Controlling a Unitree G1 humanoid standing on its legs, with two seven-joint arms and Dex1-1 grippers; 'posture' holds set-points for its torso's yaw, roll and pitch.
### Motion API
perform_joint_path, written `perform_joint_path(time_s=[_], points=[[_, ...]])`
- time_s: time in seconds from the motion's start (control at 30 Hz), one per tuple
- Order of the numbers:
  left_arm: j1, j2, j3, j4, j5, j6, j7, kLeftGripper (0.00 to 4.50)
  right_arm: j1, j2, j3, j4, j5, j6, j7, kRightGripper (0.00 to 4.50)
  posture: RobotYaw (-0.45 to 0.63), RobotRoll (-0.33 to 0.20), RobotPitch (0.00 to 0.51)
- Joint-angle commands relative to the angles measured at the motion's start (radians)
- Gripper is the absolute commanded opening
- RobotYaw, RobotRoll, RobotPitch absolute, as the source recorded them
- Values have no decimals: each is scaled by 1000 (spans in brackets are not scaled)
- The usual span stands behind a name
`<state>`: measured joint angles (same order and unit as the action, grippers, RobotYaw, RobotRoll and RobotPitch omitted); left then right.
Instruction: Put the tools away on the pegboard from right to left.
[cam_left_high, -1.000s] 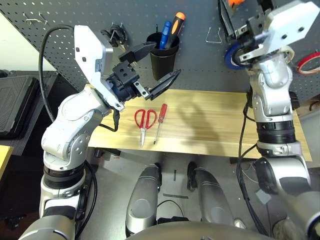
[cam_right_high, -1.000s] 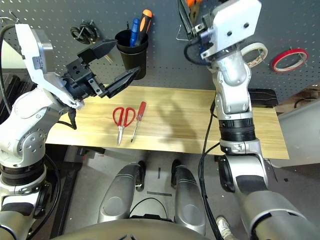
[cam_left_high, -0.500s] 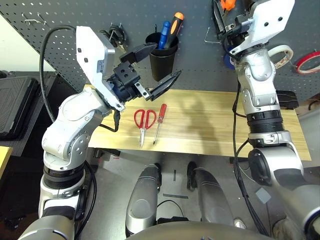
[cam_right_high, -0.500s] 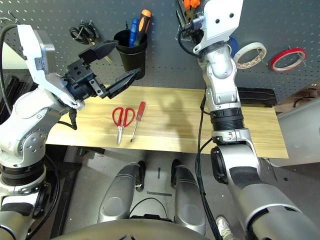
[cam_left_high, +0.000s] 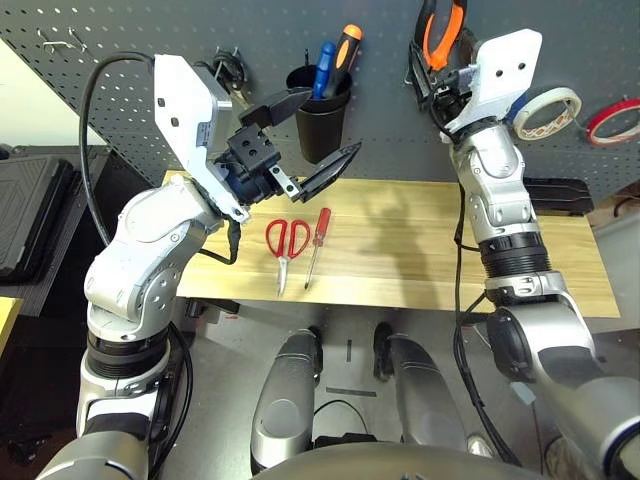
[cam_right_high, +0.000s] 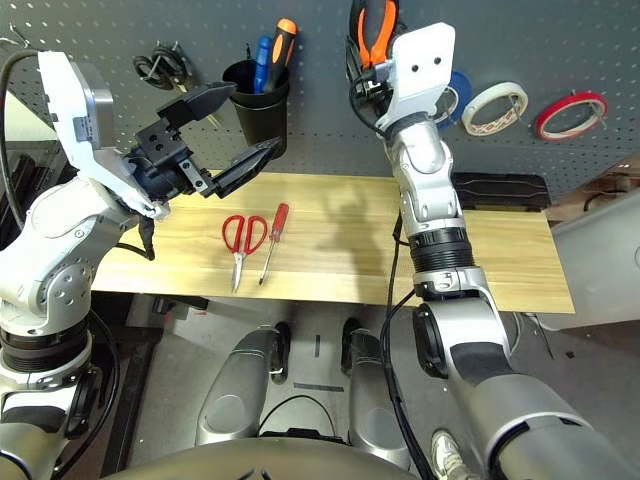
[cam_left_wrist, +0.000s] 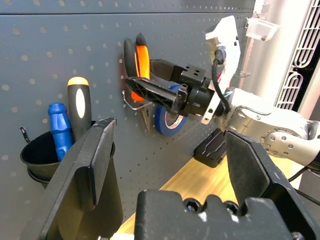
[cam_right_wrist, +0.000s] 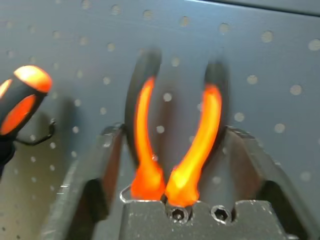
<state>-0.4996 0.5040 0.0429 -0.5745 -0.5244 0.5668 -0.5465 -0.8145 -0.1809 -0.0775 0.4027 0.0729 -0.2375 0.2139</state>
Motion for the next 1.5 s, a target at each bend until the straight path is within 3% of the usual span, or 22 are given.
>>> perform_joint_path(time_s=[0.03, 0.2, 0.4, 0.77, 0.97, 1.17, 1.5], points=[[5, 6, -6, -11, 5, -6, -1, 4500, 35, -21, 27, -30, -15, -77, 48, 4486, 262, 0, 236], [12, 6, -4, -6, 10, -10, 0, 4500, 113, -77, 61, -109, -26, -202, 139, 4486, 263, 0, 238], [57, 21, -16, 12, 41, 14, 14, 4500, 298, -185, 107, -224, 13, -299, 310, 4486, 262, 0, 239], [203, 3, -113, 134, 171, -5, 49, 4500, 513, -298, 151, -286, 33, -78, 465, 4486, 254, 0, 246], [232, -58, -213, 243, 272, -34, 78, 4500, 613, -390, 211, -316, -11, 97, 555, 4486, 251, 0, 258], [196, -157, -272, 407, 351, -68, 113, 4500, 645, -411, 208, -349, -22, 224, 565, 4486, 239, 0, 265], [-30, -335, -269, 955, 469, -139, 207, 4500, 672, -424, 196, -388, -33, 383, 549, 4486, 210, 0, 278]])
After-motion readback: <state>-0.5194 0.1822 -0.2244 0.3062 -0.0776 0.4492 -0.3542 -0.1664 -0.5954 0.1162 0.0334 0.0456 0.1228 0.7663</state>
